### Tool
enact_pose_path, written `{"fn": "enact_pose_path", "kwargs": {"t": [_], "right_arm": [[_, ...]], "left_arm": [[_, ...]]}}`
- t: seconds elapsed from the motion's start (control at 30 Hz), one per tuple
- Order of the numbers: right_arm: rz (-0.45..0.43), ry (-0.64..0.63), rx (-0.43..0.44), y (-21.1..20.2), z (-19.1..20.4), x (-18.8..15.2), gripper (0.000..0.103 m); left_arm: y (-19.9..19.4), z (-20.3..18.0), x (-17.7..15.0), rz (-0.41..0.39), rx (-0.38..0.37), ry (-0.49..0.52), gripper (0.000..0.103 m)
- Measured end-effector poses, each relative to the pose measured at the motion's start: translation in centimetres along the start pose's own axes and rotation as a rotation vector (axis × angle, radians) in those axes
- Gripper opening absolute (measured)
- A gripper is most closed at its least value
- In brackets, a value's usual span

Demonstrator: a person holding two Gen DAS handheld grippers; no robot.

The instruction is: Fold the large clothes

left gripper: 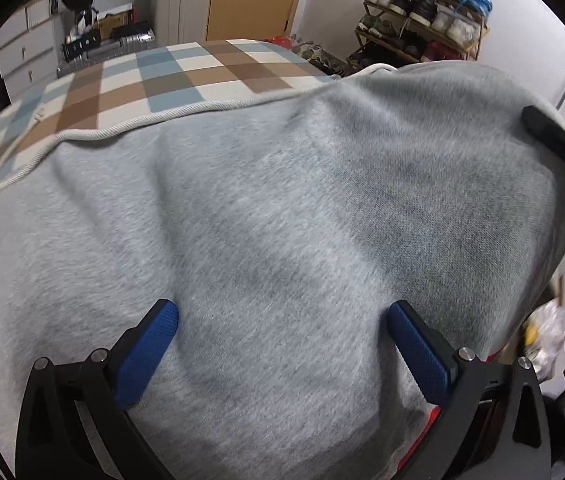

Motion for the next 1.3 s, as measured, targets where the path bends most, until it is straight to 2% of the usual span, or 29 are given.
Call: {"fn": "enact_pose_path", "kwargs": {"t": [0.1, 0.23, 0.27, 0.3, 0.37, 0.43, 0.47, 0.5, 0.67, 0.77, 0.83, 0.87, 0.97, 1.13, 1.23, 1.3], "right_arm": [[-0.022, -0.070, -0.040, -0.7, 1.3, 1.9, 0.019], [-0.063, -0.200, -0.129, -1.7, 3.7, 4.3, 0.019], [-0.074, -0.235, -0.141, -2.0, 4.7, 4.6, 0.019], [-0.081, -0.280, -0.154, -2.0, 6.0, 4.6, 0.019], [-0.089, -0.415, -0.183, -1.6, 9.8, 3.6, 0.019], [-0.082, -0.569, -0.221, -0.6, 12.9, 1.7, 0.019], [-0.064, -0.670, -0.226, 0.5, 15.1, -0.3, 0.019], [-0.042, -0.714, -0.220, 1.3, 16.4, -1.8, 0.019], [0.120, -0.886, -0.145, 7.0, 20.2, -12.0, 0.020], [0.226, -0.893, -0.111, 10.0, 19.4, -17.3, 0.020], [0.281, -0.862, -0.072, 10.8, 18.8, -19.6, 0.021], [0.290, -0.868, -0.075, 11.3, 18.1, -21.0, 0.021], [0.243, -0.840, -0.052, 11.1, 17.1, -21.7, 0.022], [0.194, -0.784, 0.013, 10.3, 15.7, -21.1, 0.025], [0.185, -0.816, 0.021, 10.0, 16.0, -21.7, 0.027], [0.179, -0.807, 0.038, 9.6, 16.3, -21.8, 0.028]], "left_arm": [[0.5, -1.4, 1.5, -0.039, -0.099, -0.035, 0.102], [-0.2, -2.9, 3.2, -0.062, -0.303, -0.082, 0.102], [-1.1, -2.6, 3.1, -0.054, -0.340, -0.103, 0.102], [-1.8, -2.1, 2.8, -0.050, -0.345, -0.122, 0.102], [-4.4, 0.8, 1.0, -0.022, -0.287, -0.175, 0.102], [-7.2, 4.1, -1.4, -0.060, -0.227, -0.200, 0.102], [-8.3, 6.0, -2.8, -0.060, -0.164, -0.223, 0.102], [-9.2, 8.1, -4.3, -0.047, -0.107, -0.265, 0.102], [-13.8, 15.3, -9.3, -0.098, -0.071, -0.420, 0.102], [-15.3, 18.0, -11.6, -0.126, -0.102, -0.535, 0.102], [-15.8, 18.6, -11.8, -0.157, -0.148, -0.575, 0.102], [-16.0, 18.7, -11.7, -0.167, -0.168, -0.582, 0.102], [-16.3, 17.7, -10.5, -0.199, -0.233, -0.564, 0.102], [-16.5, 14.6, -4.9, -0.299, -0.359, -0.454, 0.102], [-14.7, 14.5, -1.5, -0.262, -0.407, -0.434, 0.102], [-12.8, 14.5, 0.1, -0.198, -0.428, -0.416, 0.102]]}}
Point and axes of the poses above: each gripper's, at about its wrist camera, not at the fingertips, and y roughly the way its jaws point, z to its left, x to its top, the point moved 8 cm from there along y, roughly the way its jaws point, and after that the axes turned 13 degrees about y, right-handed, at the moved point
